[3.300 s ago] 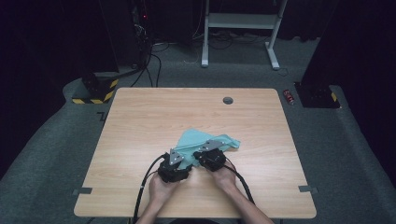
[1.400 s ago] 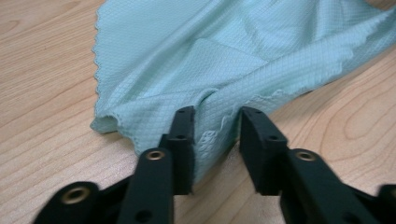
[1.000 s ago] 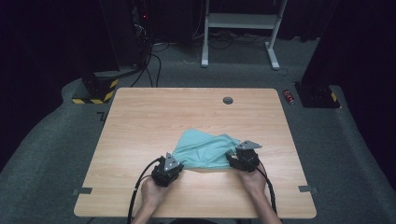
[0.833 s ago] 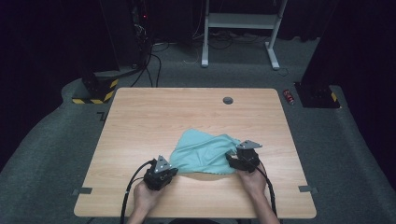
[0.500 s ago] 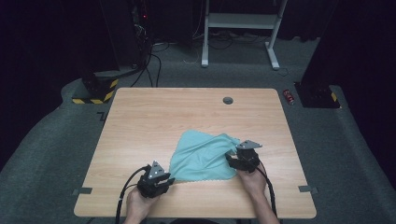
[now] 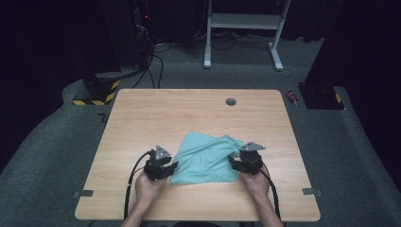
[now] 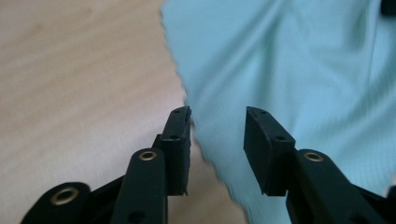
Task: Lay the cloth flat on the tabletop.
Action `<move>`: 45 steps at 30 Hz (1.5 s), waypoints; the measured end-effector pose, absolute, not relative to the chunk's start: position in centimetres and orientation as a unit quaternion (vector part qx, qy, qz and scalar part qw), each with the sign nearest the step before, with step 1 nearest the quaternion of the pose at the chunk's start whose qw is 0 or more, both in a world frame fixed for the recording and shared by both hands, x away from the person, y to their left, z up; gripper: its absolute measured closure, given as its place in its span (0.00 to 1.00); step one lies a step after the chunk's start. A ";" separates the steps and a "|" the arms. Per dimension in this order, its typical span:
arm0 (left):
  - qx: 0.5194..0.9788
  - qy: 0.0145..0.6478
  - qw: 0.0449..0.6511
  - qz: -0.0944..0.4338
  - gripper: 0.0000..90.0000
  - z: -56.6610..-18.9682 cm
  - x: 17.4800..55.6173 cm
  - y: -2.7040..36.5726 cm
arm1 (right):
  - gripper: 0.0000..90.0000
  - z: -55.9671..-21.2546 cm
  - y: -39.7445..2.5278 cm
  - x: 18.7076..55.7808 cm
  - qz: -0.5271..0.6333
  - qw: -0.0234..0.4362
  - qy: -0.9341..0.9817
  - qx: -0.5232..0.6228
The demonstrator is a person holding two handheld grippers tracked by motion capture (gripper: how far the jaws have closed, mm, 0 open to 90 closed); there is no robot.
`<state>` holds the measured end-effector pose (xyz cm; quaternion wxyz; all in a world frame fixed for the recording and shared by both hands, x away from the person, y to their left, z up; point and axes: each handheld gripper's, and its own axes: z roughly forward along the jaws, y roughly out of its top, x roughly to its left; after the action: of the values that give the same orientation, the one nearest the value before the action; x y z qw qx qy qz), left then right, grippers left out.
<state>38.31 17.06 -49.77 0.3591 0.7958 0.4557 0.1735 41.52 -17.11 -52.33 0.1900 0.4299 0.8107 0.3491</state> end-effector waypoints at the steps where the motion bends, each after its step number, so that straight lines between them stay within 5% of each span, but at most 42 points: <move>1: 0.792 0.459 0.364 0.172 0.66 -49.5 39.2 17.0 | 0.45 -52.3 -17.1 41.5 0.349 0.191 0.811 0.429; 11: 0.786 0.480 0.357 0.158 0.62 -49.3 47.5 14.5 | 0.45 -52.3 -17.1 41.5 0.349 0.191 0.811 0.429; 22: 0.796 0.483 0.328 0.162 0.62 -50.9 51.3 11.8 | 0.45 -52.3 -17.1 41.5 0.349 0.193 0.811 0.429; 27: 0.805 0.474 0.320 0.161 0.73 -51.1 51.5 10.9 | 0.45 -52.3 -17.1 41.5 0.349 0.193 0.811 0.429; 32: 0.812 0.467 0.311 0.163 0.99 -51.0 51.5 10.7 | 0.45 -52.3 -17.1 41.5 0.349 0.193 0.810 0.430; 45: 0.794 0.494 0.278 0.220 1.00 -49.8 51.9 13.8 | 0.45 -52.3 -17.0 41.5 0.348 0.193 0.810 0.431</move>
<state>51.89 13.78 -49.77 0.2783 0.7940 0.4938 0.2196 41.49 -17.04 -52.33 0.1932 0.4311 0.8098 0.3479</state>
